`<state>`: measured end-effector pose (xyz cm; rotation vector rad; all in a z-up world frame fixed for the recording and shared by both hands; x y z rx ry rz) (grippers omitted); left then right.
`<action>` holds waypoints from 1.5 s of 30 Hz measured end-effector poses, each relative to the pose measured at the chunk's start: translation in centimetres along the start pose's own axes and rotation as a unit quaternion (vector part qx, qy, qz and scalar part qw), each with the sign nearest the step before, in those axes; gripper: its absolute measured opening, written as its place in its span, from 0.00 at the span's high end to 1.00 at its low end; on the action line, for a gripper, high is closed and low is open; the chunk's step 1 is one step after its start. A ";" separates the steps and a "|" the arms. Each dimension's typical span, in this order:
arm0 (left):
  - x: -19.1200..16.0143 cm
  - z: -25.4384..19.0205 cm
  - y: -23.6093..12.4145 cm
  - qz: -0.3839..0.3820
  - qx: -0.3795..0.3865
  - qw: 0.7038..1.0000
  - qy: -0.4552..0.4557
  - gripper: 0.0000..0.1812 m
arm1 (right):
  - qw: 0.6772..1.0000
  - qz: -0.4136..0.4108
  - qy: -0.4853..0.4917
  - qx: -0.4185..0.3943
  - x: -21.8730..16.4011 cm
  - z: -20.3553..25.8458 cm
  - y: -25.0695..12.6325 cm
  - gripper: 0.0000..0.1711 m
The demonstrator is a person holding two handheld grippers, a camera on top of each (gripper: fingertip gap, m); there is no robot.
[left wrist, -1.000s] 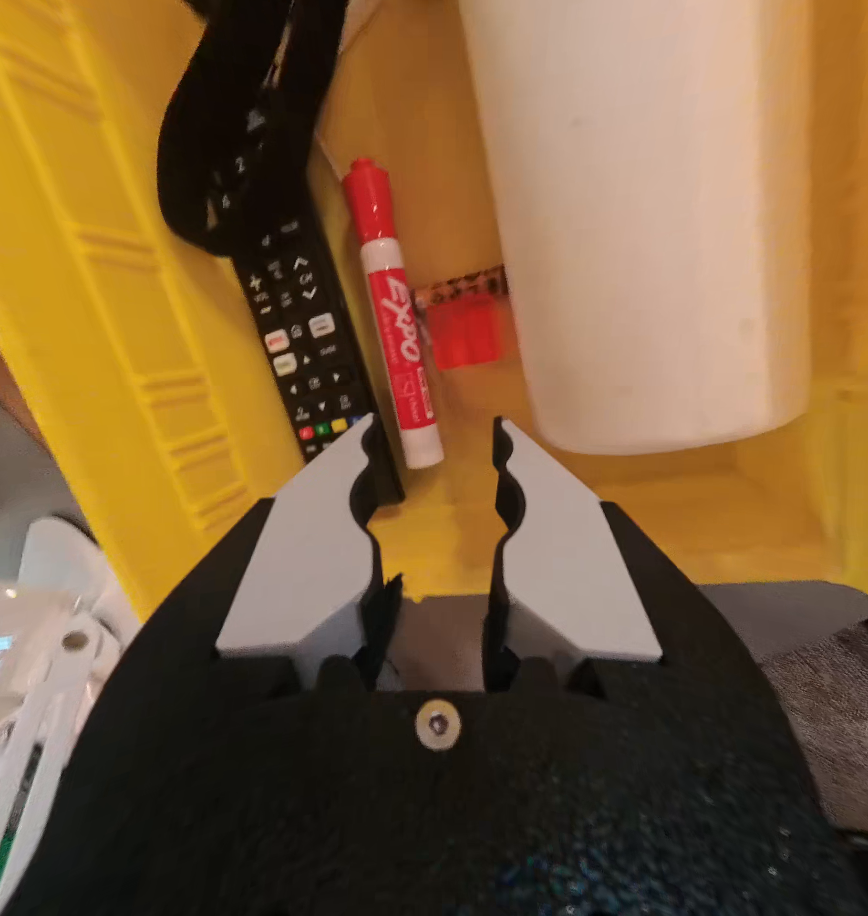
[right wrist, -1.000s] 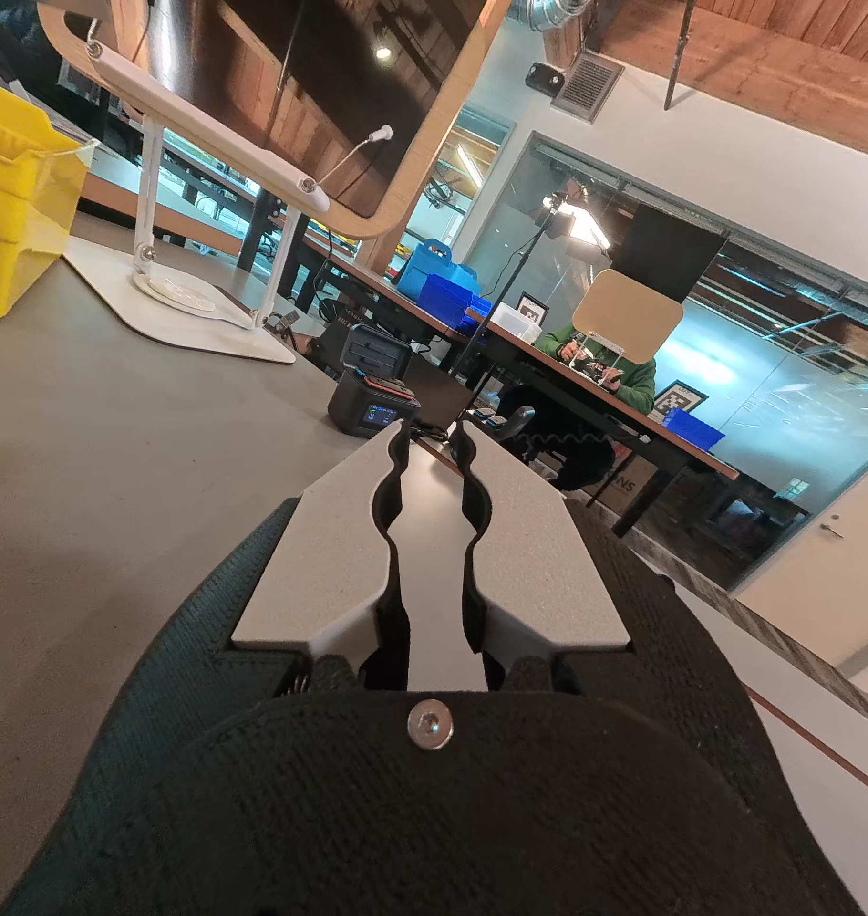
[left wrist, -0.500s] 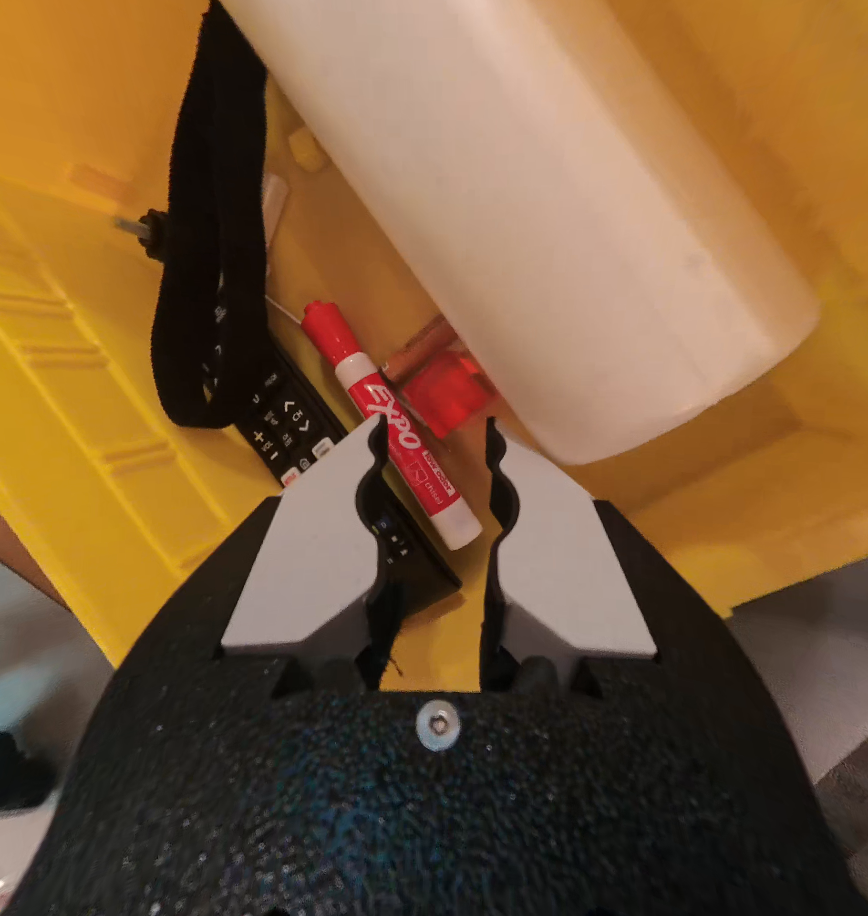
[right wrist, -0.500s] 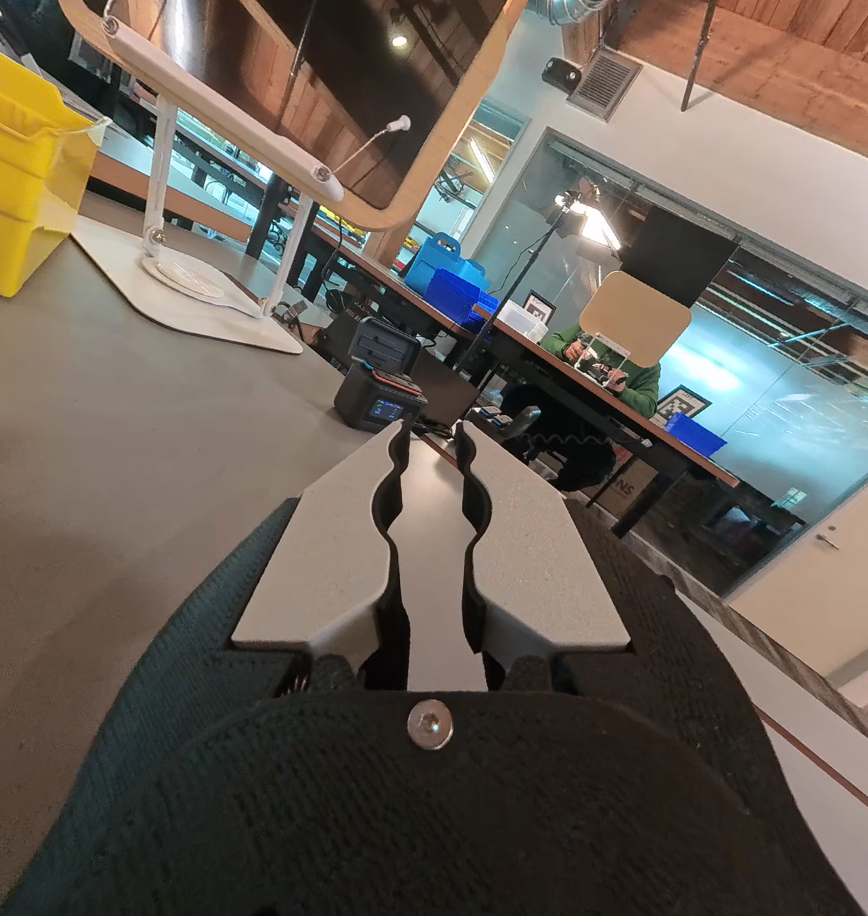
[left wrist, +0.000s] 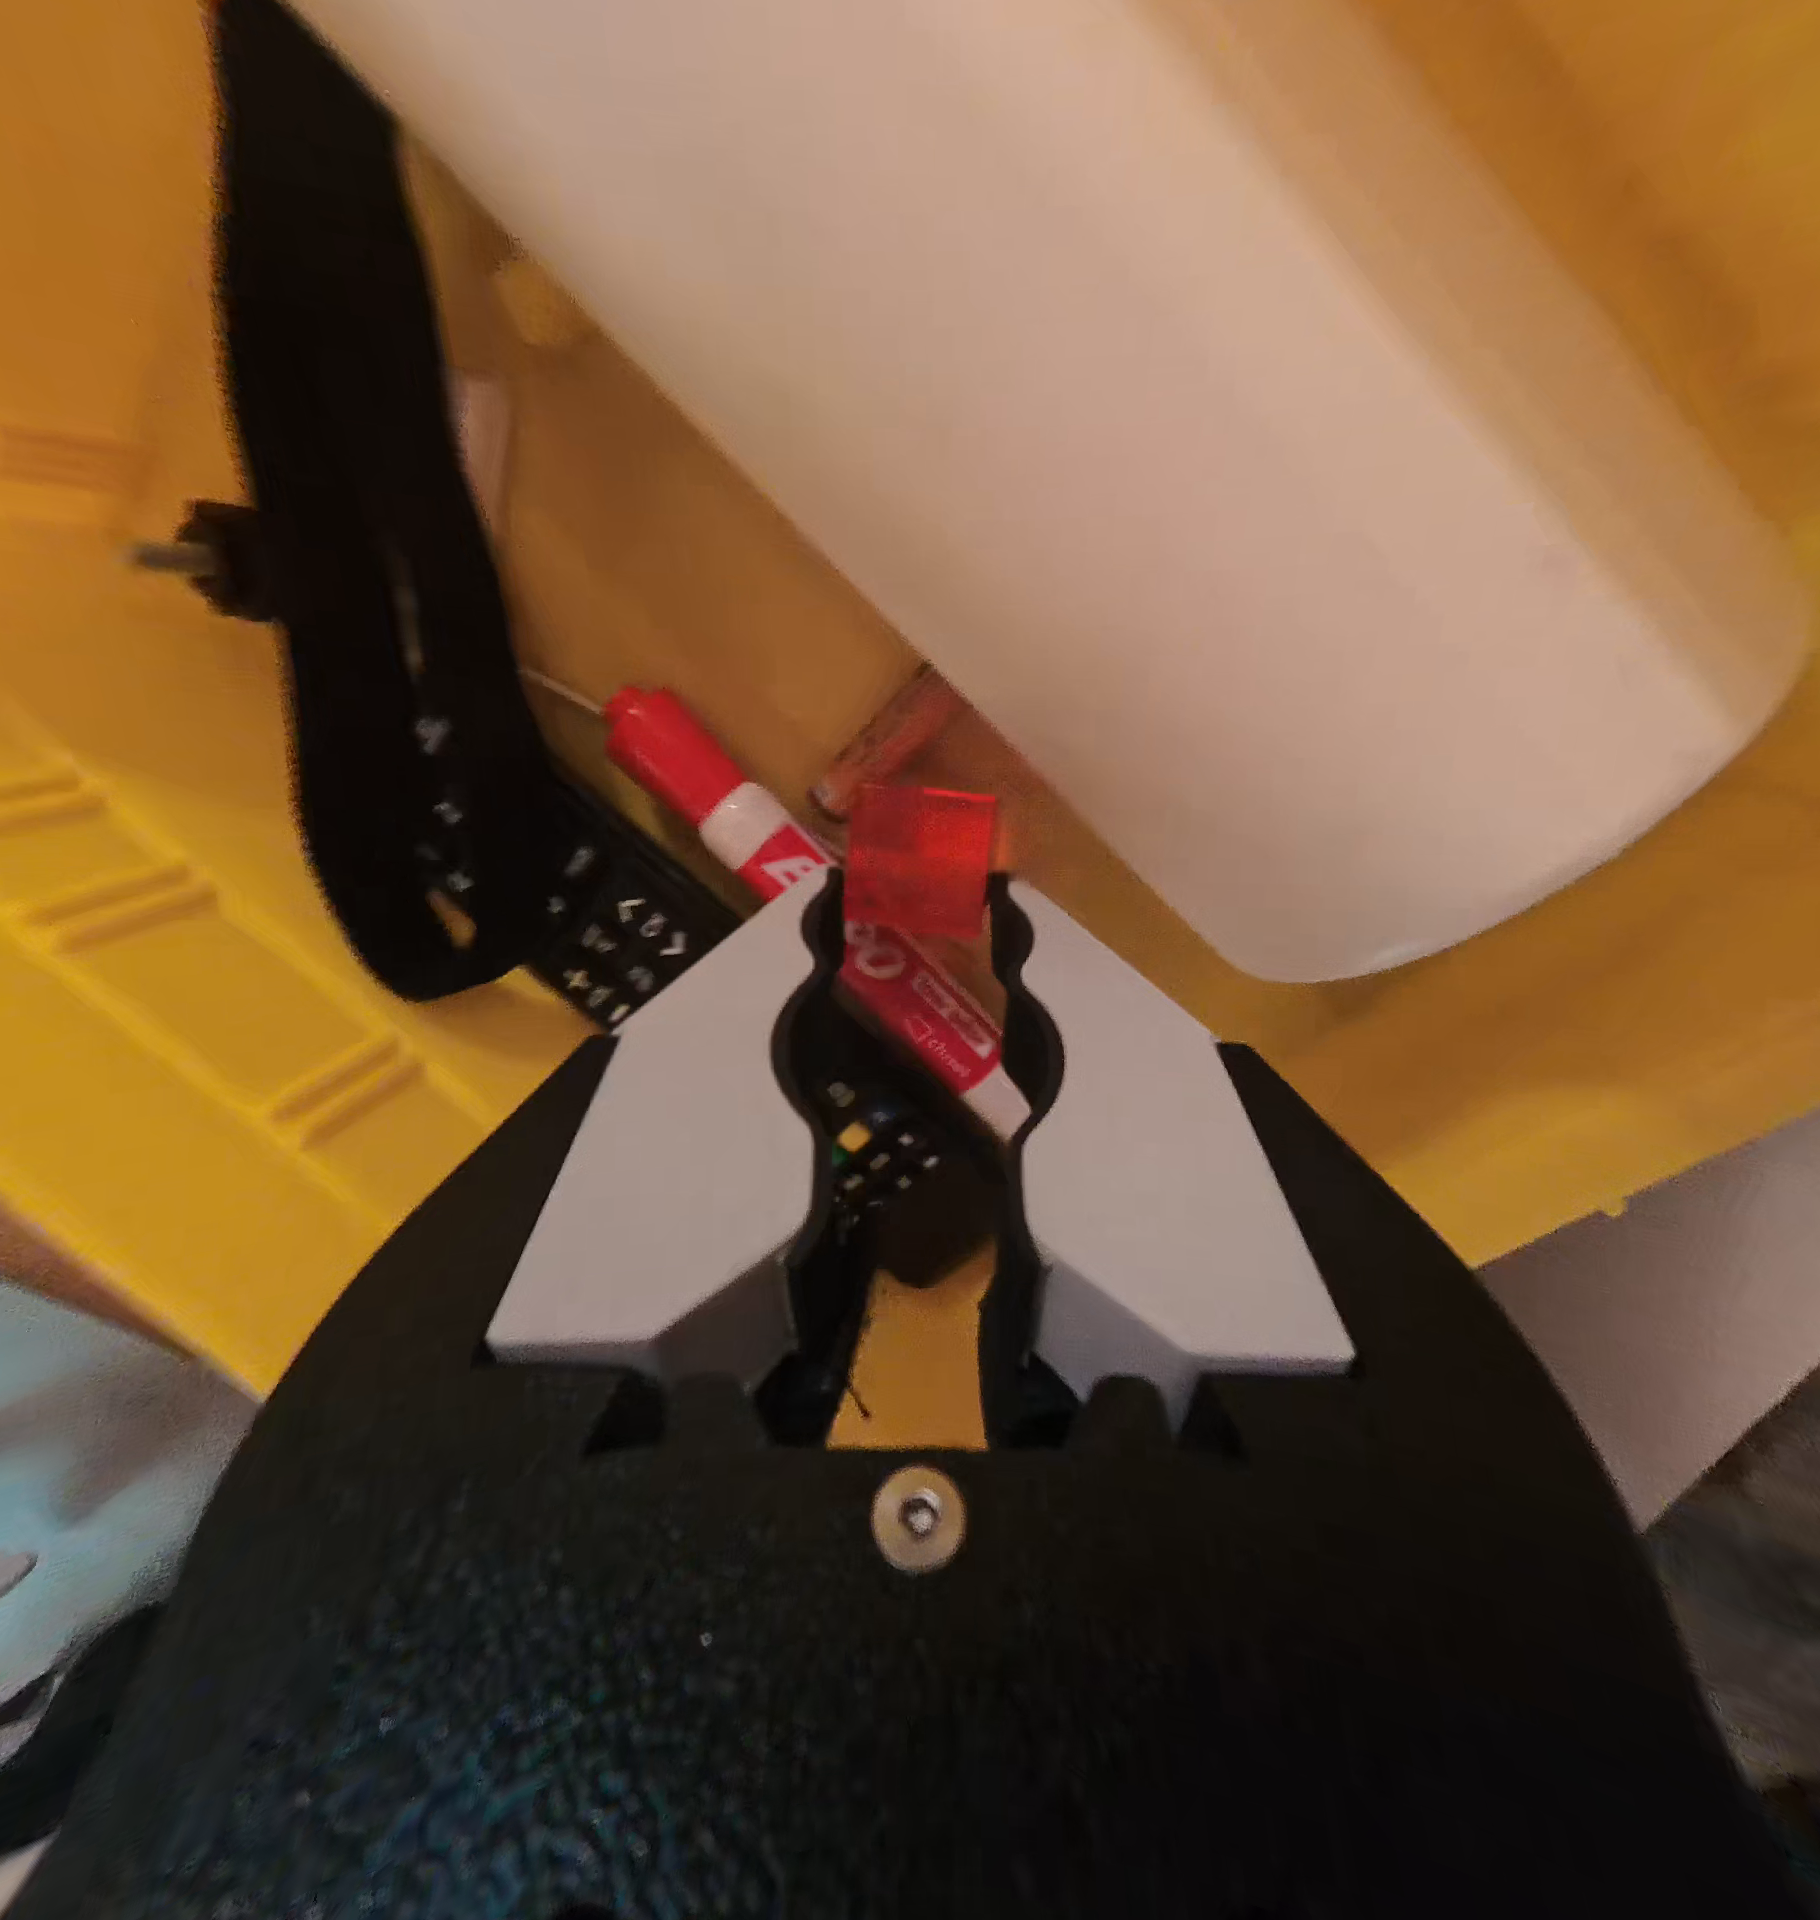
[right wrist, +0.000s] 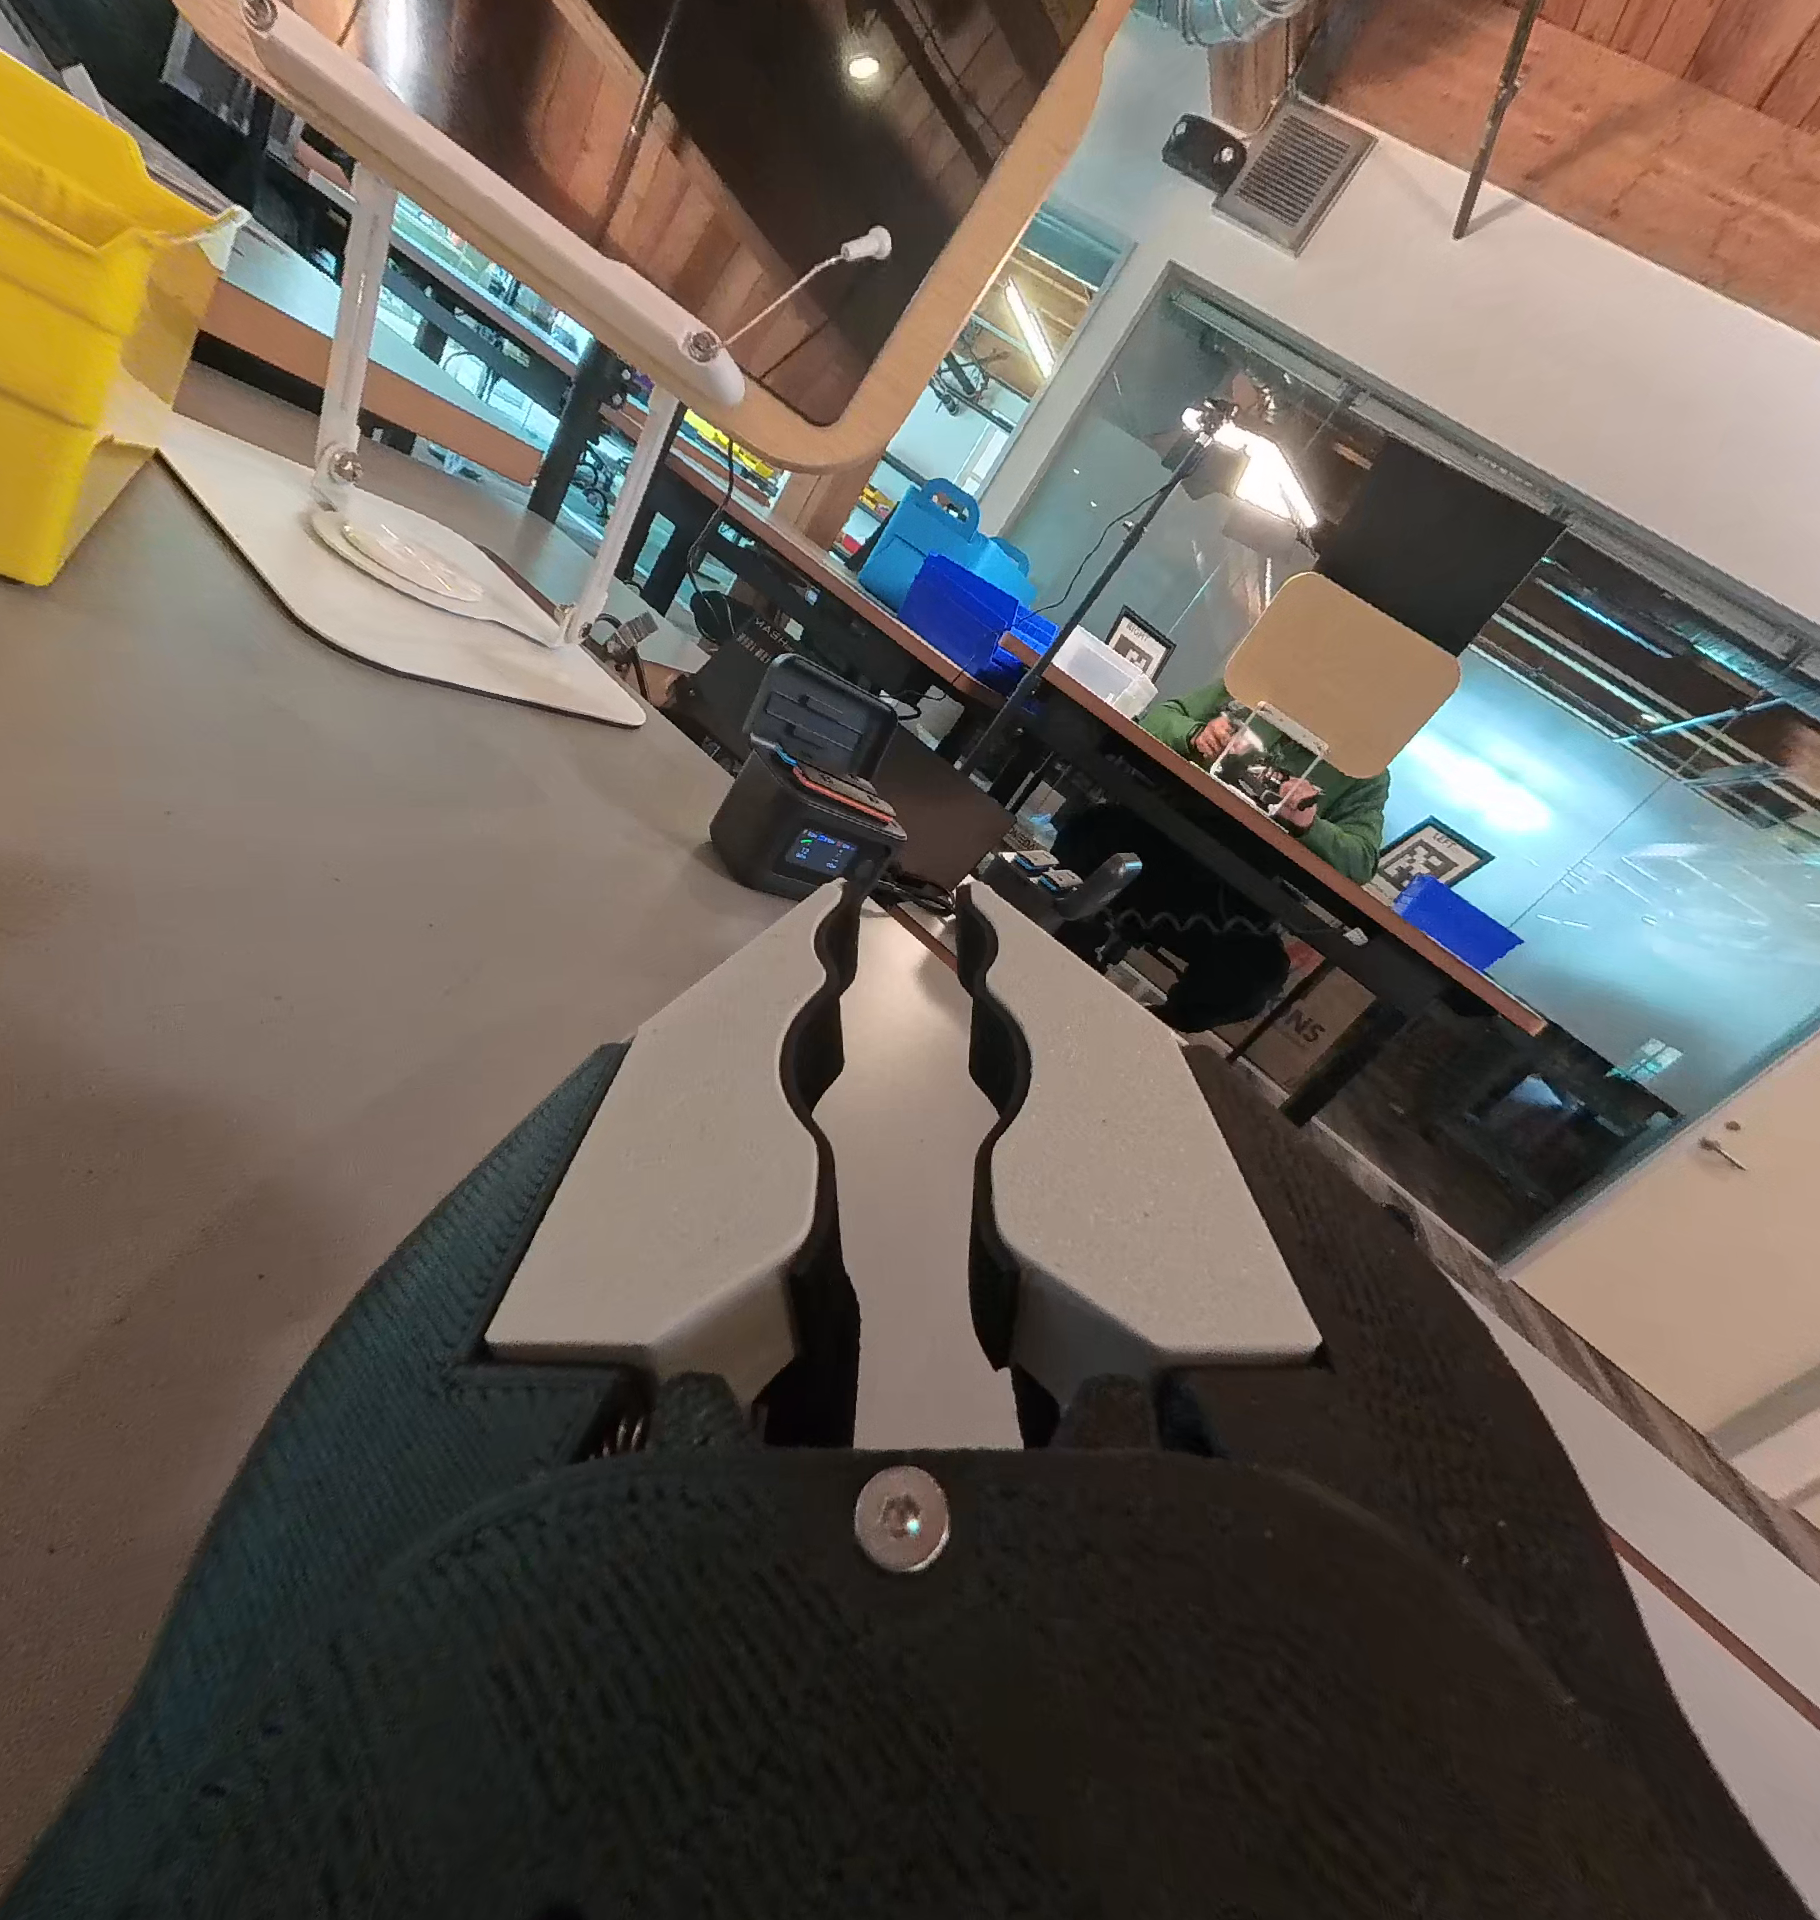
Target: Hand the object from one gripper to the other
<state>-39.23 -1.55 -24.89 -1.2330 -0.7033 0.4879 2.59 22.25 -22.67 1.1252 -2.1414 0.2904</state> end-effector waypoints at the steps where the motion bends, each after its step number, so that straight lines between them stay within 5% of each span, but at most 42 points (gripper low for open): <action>1: 0.3 0.4 -0.6 -0.017 0.018 1.000 -0.007 0.86 | 1.000 0.000 0.000 -0.001 0.0 0.0 0.0 0.90; 6: 5.9 1.0 -5.7 -0.168 0.138 0.975 -0.043 0.86 | 1.000 -0.002 0.002 -0.002 0.1 0.1 0.2 0.90; 13: 18.8 -4.5 -10.6 -0.387 0.220 0.895 -0.040 0.86 | 0.999 -0.028 -0.003 0.021 0.8 0.7 0.2 0.90; 20: 30.9 -8.2 -3.7 -0.537 0.085 0.829 -0.135 0.86 | 0.993 -0.096 0.009 0.071 2.6 1.4 -1.2 0.89; 23: 33.8 -7.6 0.1 -0.547 -0.013 0.812 -0.201 0.86 | 0.990 -0.110 -0.048 0.067 3.1 1.8 -1.6 0.80; 25: 35.3 -7.5 1.5 -0.579 -0.116 0.775 -0.225 0.86 | 0.989 -0.110 -0.079 0.060 3.1 1.9 -1.7 0.78; 28: 36.3 -7.9 2.3 -0.601 -0.249 0.724 -0.230 0.86 | 0.988 -0.121 -0.086 0.039 3.4 1.5 -1.9 0.71; 32: 36.3 -9.4 3.6 -0.548 -0.427 0.691 -0.201 0.87 | 0.986 -0.130 -0.095 0.038 3.7 1.6 -2.1 0.69; 36: 35.8 -9.0 4.0 -0.515 -0.532 0.637 -0.215 0.86 | 0.981 -0.148 -0.120 0.044 4.4 2.1 -2.5 0.72; 40: 35.6 -9.0 4.1 -0.490 -0.563 0.627 -0.222 0.87 | 0.976 -0.152 -0.148 0.050 4.6 2.7 -2.6 0.74; 45: 35.5 -9.7 4.7 -0.443 -0.582 0.650 -0.207 0.87 | 0.975 -0.150 -0.153 0.057 4.6 2.9 -2.7 0.85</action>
Point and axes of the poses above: each gripper's, where its closed fingertips meet, y out along the fingers, x out of its top, z = x × y across the jaws, the point moved 6 cm from there along -y, back along the fingers, and after that the axes turned 14 degrees about -y, right-handed, at the moved point
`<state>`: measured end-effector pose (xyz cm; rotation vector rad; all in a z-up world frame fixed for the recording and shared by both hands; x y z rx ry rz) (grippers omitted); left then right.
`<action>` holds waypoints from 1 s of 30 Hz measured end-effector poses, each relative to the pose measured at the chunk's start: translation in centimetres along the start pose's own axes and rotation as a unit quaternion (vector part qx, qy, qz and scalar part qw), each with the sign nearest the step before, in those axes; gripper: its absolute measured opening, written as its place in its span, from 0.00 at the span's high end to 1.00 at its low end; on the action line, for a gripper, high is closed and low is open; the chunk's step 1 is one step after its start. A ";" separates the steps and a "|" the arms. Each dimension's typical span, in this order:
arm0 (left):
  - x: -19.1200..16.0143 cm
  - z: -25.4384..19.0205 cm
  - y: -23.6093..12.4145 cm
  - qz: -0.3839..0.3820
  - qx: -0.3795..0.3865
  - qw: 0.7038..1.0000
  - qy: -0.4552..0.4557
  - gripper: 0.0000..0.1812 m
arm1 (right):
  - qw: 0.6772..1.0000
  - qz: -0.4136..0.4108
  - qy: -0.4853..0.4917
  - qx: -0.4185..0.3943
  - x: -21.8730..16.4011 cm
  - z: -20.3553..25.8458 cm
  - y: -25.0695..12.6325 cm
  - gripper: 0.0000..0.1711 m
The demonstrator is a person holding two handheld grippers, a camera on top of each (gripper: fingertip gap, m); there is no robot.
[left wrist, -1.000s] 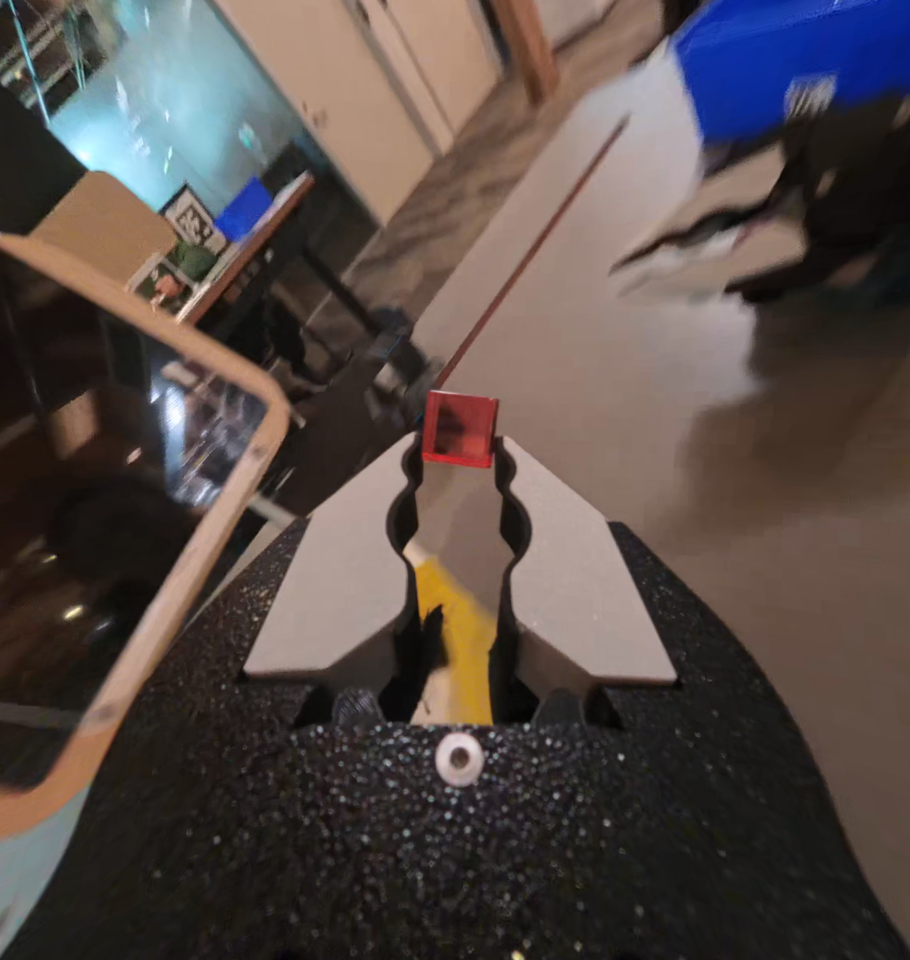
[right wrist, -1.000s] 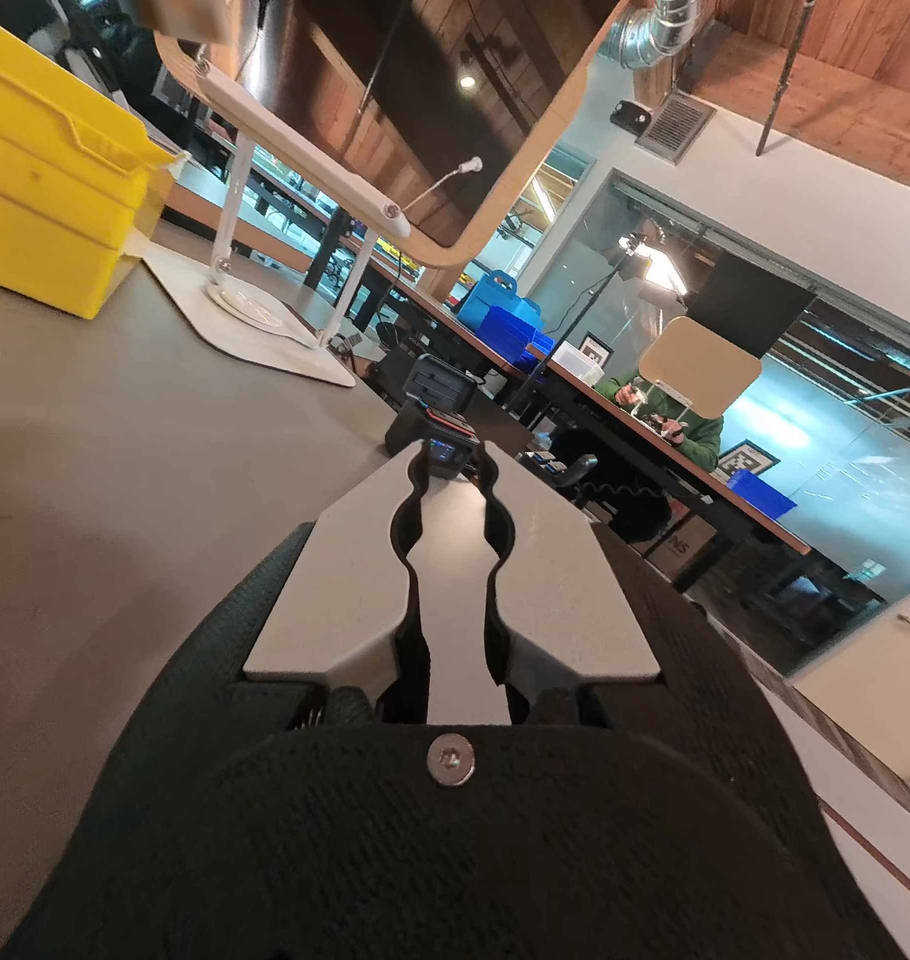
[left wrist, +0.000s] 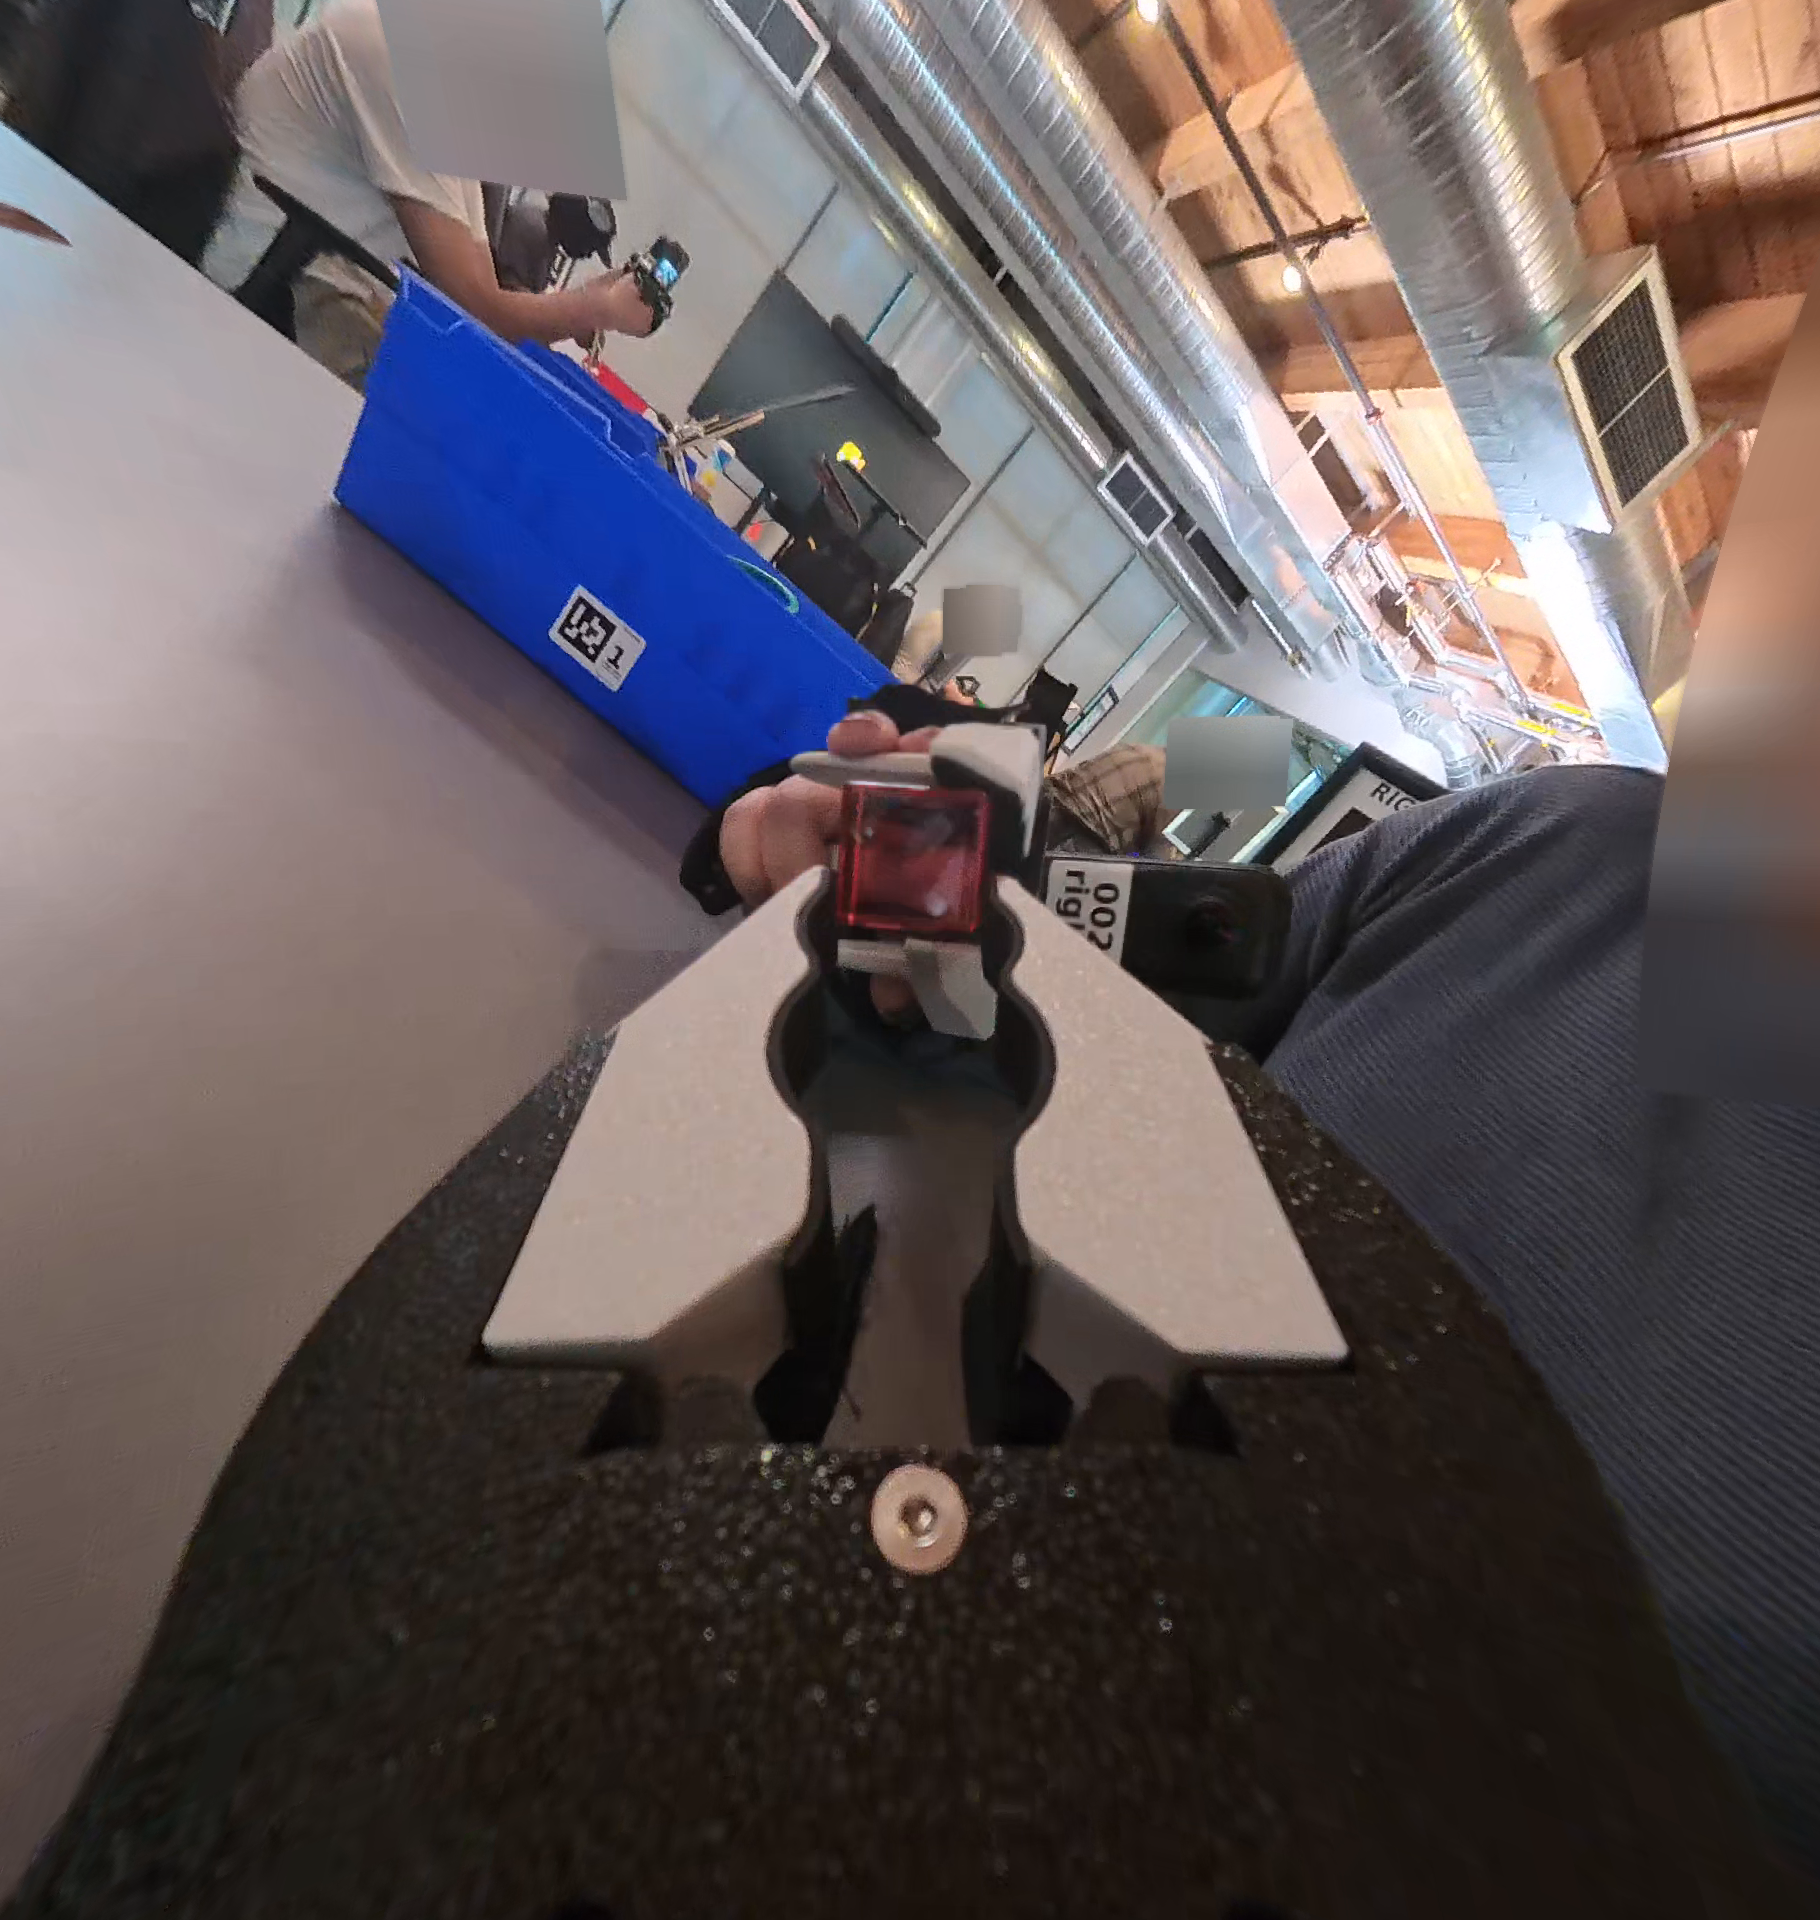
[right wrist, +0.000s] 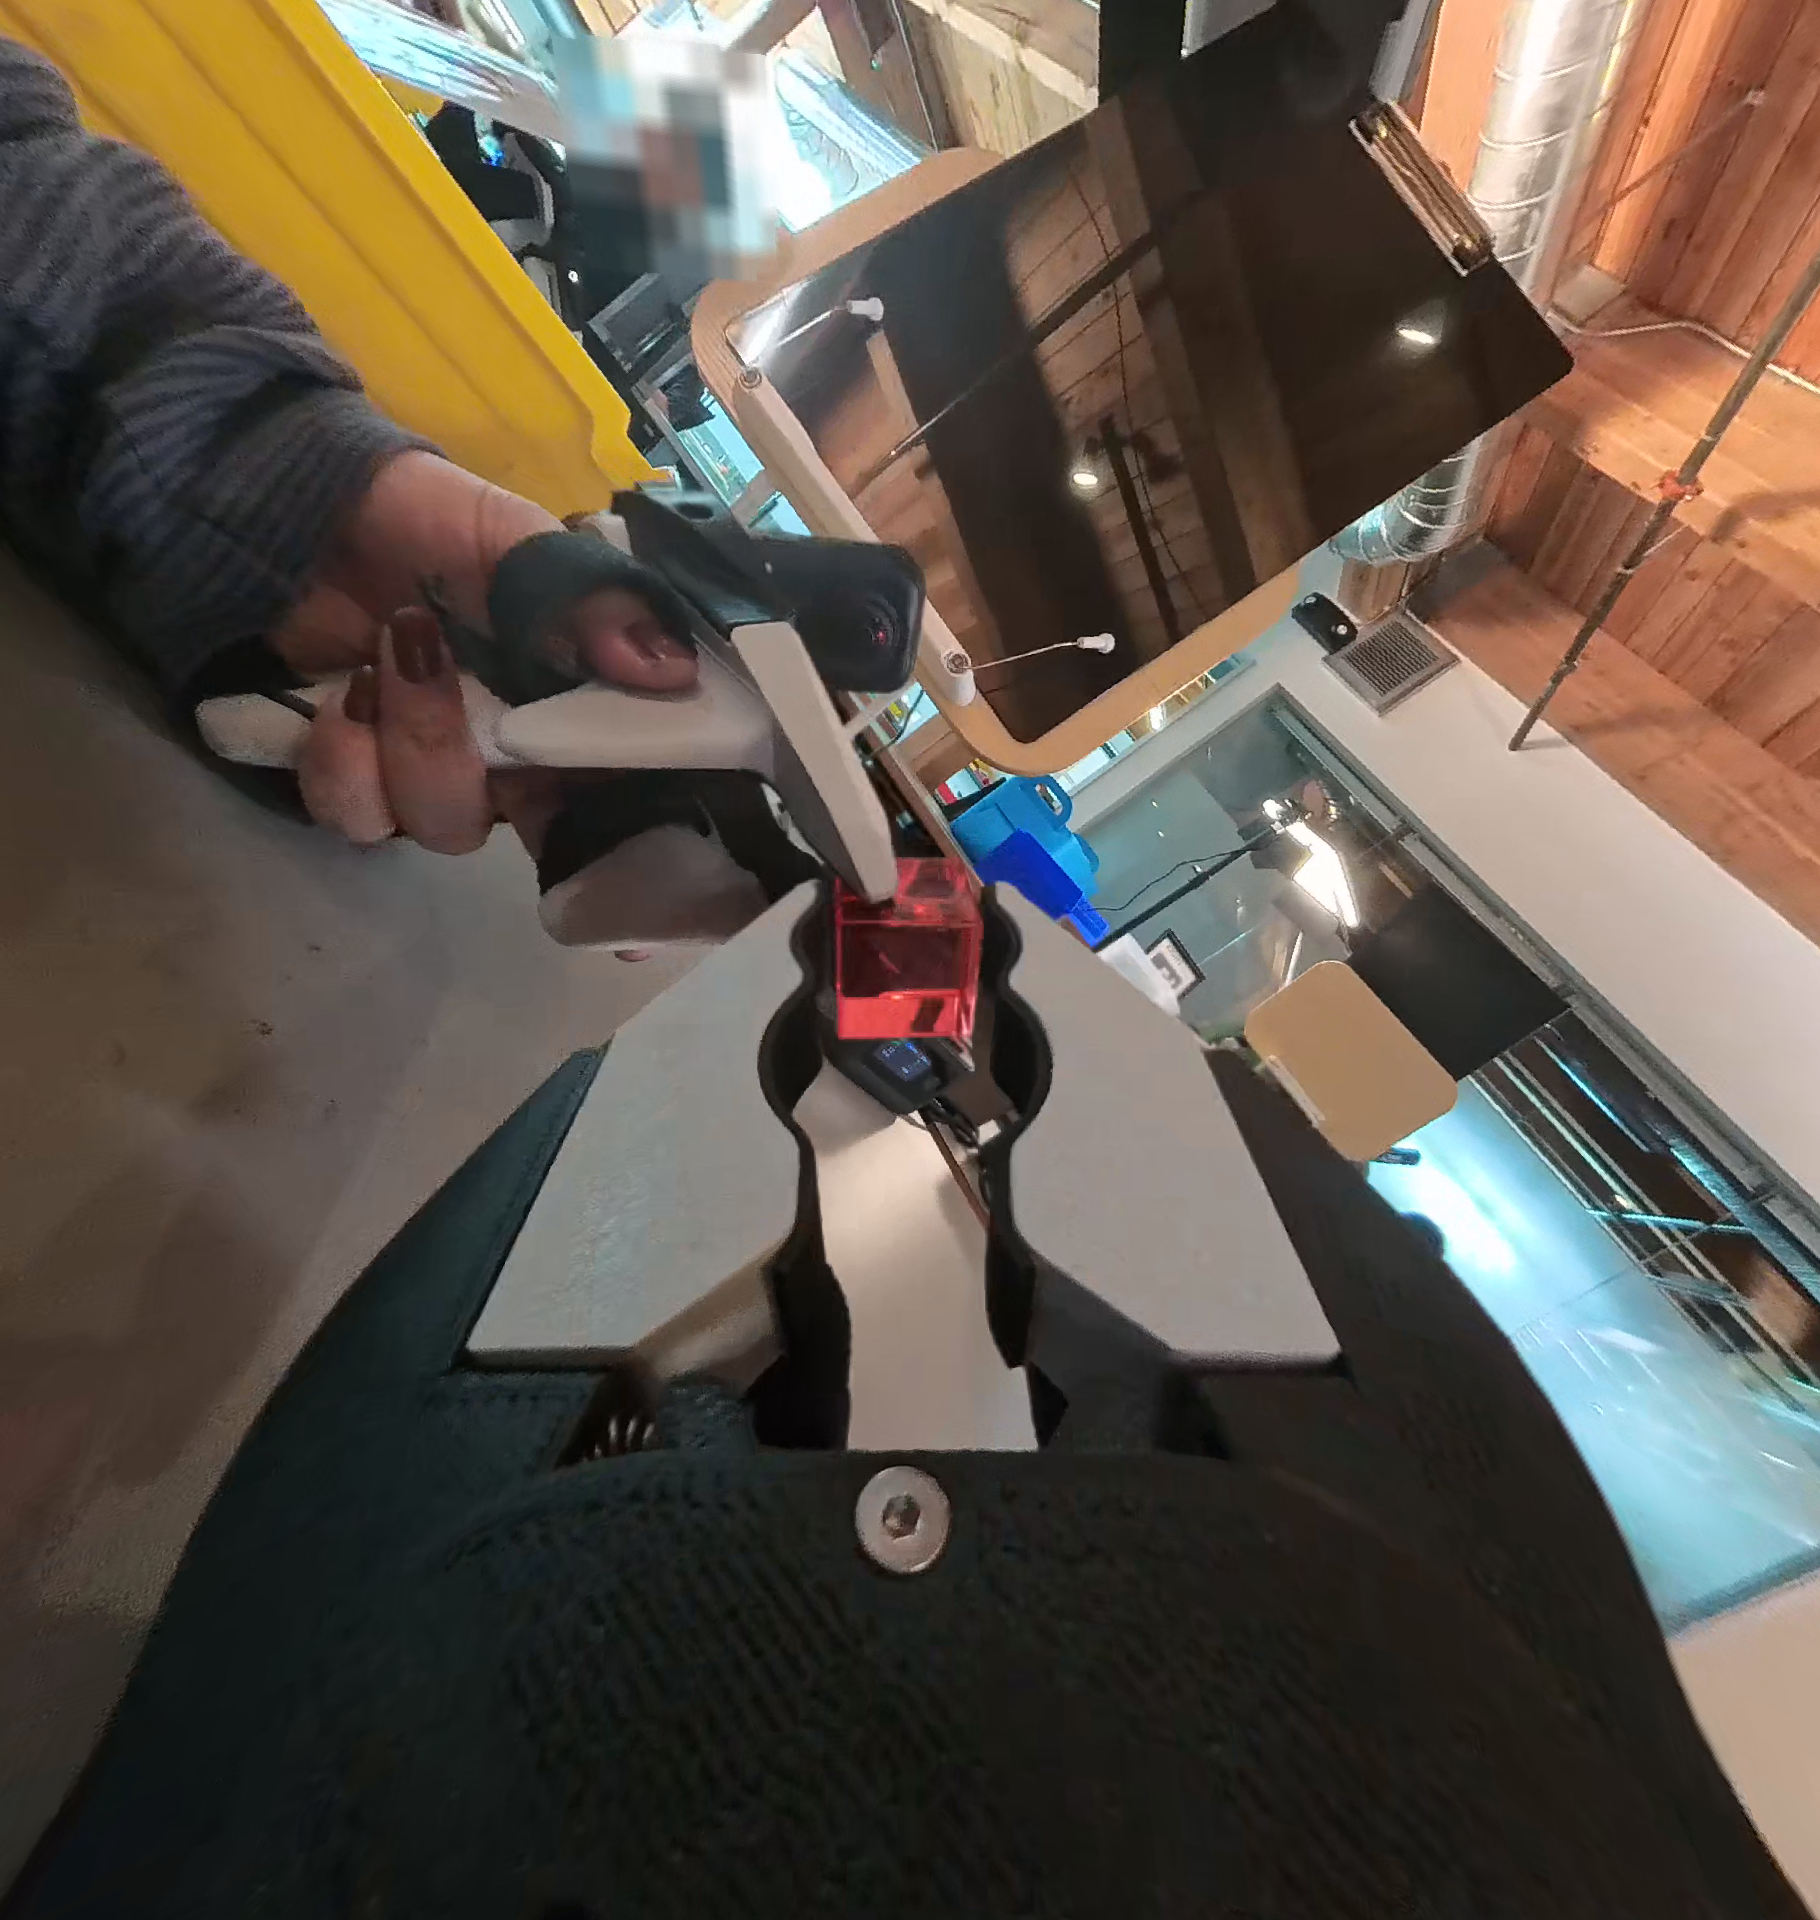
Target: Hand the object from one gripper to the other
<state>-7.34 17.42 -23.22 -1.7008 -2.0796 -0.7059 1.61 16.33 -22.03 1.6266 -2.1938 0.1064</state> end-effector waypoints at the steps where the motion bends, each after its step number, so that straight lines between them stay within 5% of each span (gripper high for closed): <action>1: 0.0 0.1 -0.1 0.001 -0.002 1.000 -0.007 0.87 | 1.000 0.002 0.003 0.004 0.0 0.0 0.1 0.85; 4: 0.4 0.2 -0.2 -0.028 0.016 0.999 0.005 0.82 | 0.999 0.011 0.042 0.017 -0.4 -0.1 0.2 0.85; 6: 1.0 0.3 -0.7 -0.076 0.061 0.994 0.057 0.54 | 0.995 0.013 0.097 0.033 -0.9 -0.3 0.3 0.85; 9: 1.3 -1.0 -1.5 -0.120 0.124 0.960 0.222 0.48 | 0.969 -0.003 0.238 0.067 -1.8 -0.7 0.4 0.85; 11: 0.7 -1.3 -1.4 -0.094 0.203 0.908 0.354 0.50 | 0.925 -0.031 0.362 0.112 -2.3 -0.9 0.4 0.85; 14: -0.9 0.1 -0.4 0.000 0.315 0.811 0.493 0.50 | 0.816 -0.075 0.541 0.188 -3.2 -1.2 0.2 0.85; 17: -1.9 0.1 0.6 0.035 0.350 0.709 0.611 0.57 | 0.716 -0.087 0.644 0.255 -3.9 -0.8 0.0 0.85; 20: -2.6 -0.7 1.2 0.031 0.351 0.641 0.682 0.63 | 0.660 -0.077 0.679 0.314 -3.7 0.0 -0.1 0.85; 24: -3.8 -1.2 2.1 0.040 0.325 0.596 0.733 0.77 | 0.643 -0.066 0.682 0.341 -3.4 0.6 -0.1 0.85; 30: -3.3 -0.5 2.3 0.045 0.362 0.611 0.702 0.84 | 0.646 -0.047 0.694 0.315 -4.1 0.5 0.2 0.85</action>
Point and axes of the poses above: each gripper's, where its closed fingertips meet, y out along the fingers, x out of its top, z = x × y across the jaws, the point moved 6 cm from there along -y, back along the fingers, and after that the axes turned 14 degrees about -y, right-handed, at the moved point
